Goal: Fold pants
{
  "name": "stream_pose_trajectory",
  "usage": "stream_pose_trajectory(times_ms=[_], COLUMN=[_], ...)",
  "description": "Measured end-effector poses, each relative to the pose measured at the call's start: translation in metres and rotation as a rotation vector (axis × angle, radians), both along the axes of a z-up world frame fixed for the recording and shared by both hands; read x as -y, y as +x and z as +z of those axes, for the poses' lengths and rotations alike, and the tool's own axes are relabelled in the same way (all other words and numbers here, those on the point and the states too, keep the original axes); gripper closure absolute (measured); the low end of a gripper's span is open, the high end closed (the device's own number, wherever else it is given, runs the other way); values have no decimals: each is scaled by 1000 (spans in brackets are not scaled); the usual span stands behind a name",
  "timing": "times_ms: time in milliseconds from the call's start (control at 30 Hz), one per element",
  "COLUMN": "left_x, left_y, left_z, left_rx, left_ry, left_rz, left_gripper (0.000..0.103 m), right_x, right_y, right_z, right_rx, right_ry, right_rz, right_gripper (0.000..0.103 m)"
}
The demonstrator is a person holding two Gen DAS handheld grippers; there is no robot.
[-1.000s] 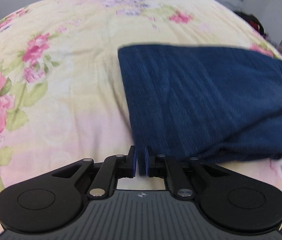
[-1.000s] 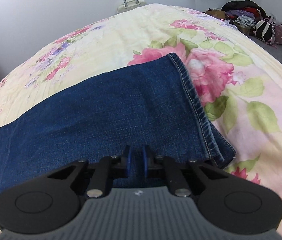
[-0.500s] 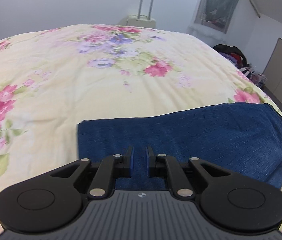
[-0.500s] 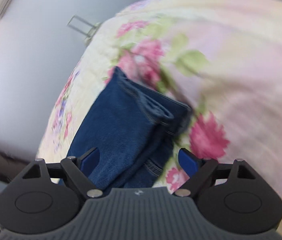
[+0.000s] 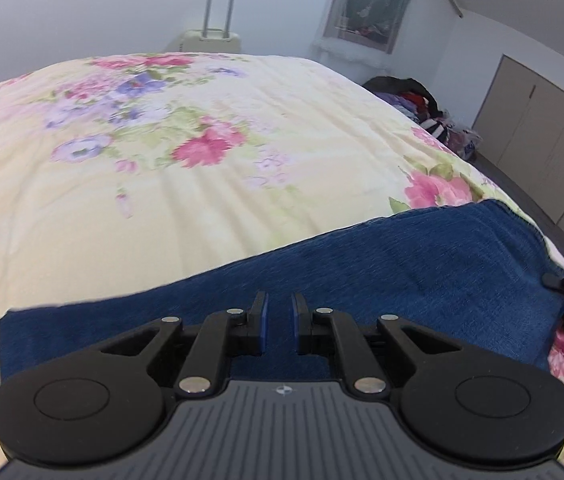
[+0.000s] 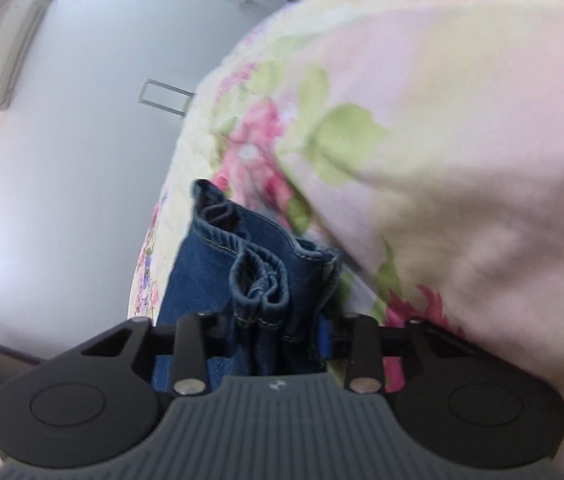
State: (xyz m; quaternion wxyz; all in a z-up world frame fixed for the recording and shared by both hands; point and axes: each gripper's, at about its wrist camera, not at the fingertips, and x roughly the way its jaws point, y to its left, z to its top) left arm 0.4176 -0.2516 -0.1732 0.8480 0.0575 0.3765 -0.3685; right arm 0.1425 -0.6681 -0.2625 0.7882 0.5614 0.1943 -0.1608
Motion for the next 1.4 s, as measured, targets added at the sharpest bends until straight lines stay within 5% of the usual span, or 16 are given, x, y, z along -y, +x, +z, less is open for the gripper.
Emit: stream_pose_trajectory(times_ms=[133, 400, 733, 1133, 1300, 1400], left_x=[40, 65, 53, 29, 15, -5], left_y=[15, 24, -77, -157, -161, -160], left_z=[-21, -29, -12, -14, -6, 15], left_rx=[21, 40, 21, -114, -155, -191], left_ry=[95, 136, 234, 179, 125, 63], left_rz=[4, 55, -35, 2, 21, -12], left_gripper=[91, 93, 94, 103, 103, 94], right_x=[-10, -20, -18, -37, -44, -53], right_y=[2, 5, 11, 25, 27, 30], right_z=[31, 50, 60, 106, 117, 129], right_rx=[17, 13, -6, -15, -23, -32], right_ry=[-157, -233, -216, -344, -364, -409], right_rz=[34, 40, 50, 123, 140, 157], right_gripper=[82, 83, 83, 84, 84, 84])
